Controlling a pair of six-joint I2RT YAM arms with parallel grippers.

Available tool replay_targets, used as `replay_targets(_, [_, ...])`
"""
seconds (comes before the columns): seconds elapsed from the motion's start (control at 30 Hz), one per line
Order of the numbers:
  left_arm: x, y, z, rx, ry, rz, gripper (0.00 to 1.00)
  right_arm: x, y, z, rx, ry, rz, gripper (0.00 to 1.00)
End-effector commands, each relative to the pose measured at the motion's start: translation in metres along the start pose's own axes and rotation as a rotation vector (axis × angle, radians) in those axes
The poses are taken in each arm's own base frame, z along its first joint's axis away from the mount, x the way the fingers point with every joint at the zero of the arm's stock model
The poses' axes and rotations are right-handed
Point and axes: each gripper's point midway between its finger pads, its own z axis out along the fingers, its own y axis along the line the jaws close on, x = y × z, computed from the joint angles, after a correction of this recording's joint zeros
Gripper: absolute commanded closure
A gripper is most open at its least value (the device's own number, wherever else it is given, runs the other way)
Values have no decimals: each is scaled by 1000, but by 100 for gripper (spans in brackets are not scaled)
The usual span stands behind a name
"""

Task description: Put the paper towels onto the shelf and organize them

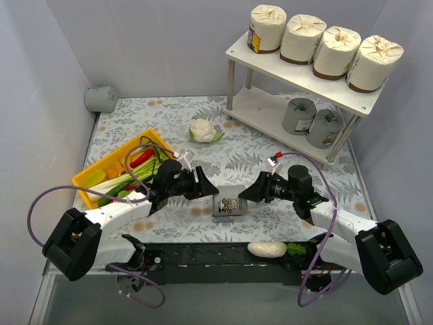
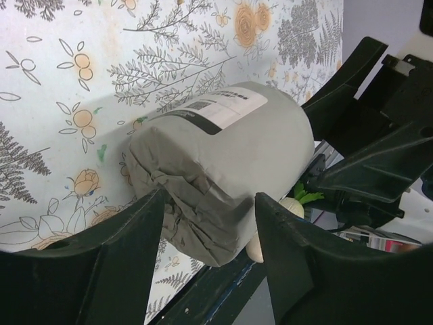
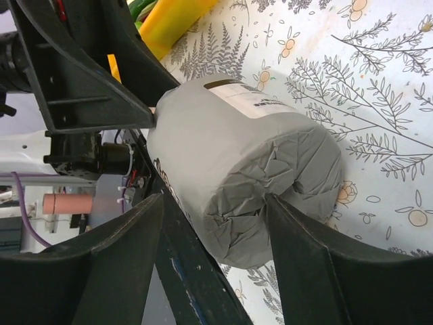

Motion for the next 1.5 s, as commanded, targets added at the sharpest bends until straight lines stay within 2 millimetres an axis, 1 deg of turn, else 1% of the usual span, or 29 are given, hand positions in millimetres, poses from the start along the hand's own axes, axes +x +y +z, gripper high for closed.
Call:
replay_targets(0.0, [3,2,1,9,-6,6,46,-11,20,5,-107,-28,-51,32])
replay_targets(0.07, [5,5,1,1,-4,7,48,-7,18,6,-118,-20,-37,36])
replay_targets(0.1, [6,6,1,-1,-4,8,48,-10,22,6,-139,-33,-35,37])
replay_targets(0.17, [6,6,1,2,-7,9,48,-8,23,7,-153,-22,-19,38])
replay_targets(0.3, [8,12,3,-15,-2,14,49,-4,22,7,-161,-18,12,38])
replay_targets(0.33, [8,12,3,-15,0,13,49,-4,22,8,-165,-15,14,37])
replay_targets(0.37, [10,14,4,-19,4,11,49,-4,22,8,-164,-14,16,33])
replay_targets(0.47, [11,17,5,-24,4,11,50,-2,20,9,-164,-3,28,27])
replay_targets(0.6, [11,18,4,-25,-3,17,50,0,21,10,-171,5,35,27])
replay_targets(0.63, [10,18,4,-26,-4,16,50,1,20,11,-171,6,39,28])
replay_targets(0.67, [10,18,4,-26,-6,18,50,-2,23,11,-186,-7,30,33])
replay_targets(0.7, [10,18,4,-27,-8,17,50,-3,25,11,-196,-16,25,35])
replay_targets(0.83, [12,20,3,-27,-8,12,50,-6,30,12,-231,-22,18,41])
replay_targets(0.87, [12,20,3,-27,-8,12,50,-6,32,12,-241,-21,17,46])
replay_targets(0.9, [13,22,3,-32,-9,8,50,-7,34,12,-252,-26,13,48])
replay_targets(1.13, [11,20,3,-27,-16,9,51,-8,29,15,-228,-36,7,63])
replay_targets(1.17, [12,20,2,-27,-16,8,51,-8,29,15,-223,-37,1,64])
replay_targets(1.2, [11,20,2,-26,-20,9,51,-13,31,14,-224,-56,-24,65])
replay_targets(1.23, [10,19,2,-25,-23,9,50,-11,29,14,-208,-48,-20,66])
replay_targets(1.27, [8,17,1,-22,-28,11,49,-13,29,13,-202,-52,-31,66])
replay_targets(1.3, [6,15,1,-22,-33,12,47,-19,35,12,-204,-73,-56,66])
replay_targets(1.33, [4,15,0,-32,-38,12,46,-18,31,12,-181,-63,-67,67])
replay_targets(1.4, [-9,3,-2,-21,-69,26,42,-25,35,10,-171,-88,-104,67])
replay_targets(1.43, [-13,0,-4,-33,-72,34,40,-30,37,10,-168,-99,-136,68])
replay_targets(1.47, [-29,-11,-5,-33,-114,51,38,-29,34,10,-146,-89,-133,68])
